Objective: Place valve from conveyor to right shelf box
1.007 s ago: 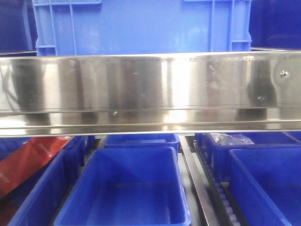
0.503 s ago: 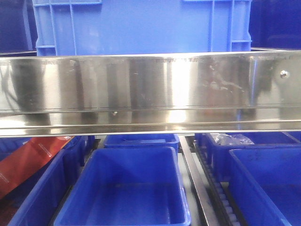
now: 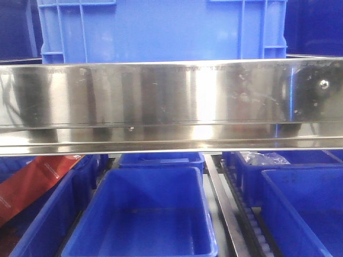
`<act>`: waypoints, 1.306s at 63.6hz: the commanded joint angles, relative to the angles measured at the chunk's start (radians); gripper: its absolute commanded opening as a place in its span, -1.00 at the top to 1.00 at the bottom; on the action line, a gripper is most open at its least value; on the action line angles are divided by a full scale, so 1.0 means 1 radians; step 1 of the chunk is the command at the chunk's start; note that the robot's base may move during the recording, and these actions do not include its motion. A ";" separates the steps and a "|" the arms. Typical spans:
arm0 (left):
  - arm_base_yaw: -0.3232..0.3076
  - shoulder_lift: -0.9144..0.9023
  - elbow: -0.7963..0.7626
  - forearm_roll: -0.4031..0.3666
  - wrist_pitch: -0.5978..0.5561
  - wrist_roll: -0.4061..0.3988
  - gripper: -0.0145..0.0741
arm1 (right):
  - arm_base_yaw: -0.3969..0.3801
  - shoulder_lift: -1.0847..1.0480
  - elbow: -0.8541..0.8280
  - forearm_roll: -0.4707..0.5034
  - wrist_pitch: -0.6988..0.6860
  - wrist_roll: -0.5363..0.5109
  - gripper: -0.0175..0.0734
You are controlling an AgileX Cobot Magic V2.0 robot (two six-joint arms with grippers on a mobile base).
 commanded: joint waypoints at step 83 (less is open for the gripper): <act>0.408 -0.146 0.387 0.462 -0.156 -0.238 0.92 | -0.006 -0.003 0.002 -0.009 -0.024 -0.004 0.98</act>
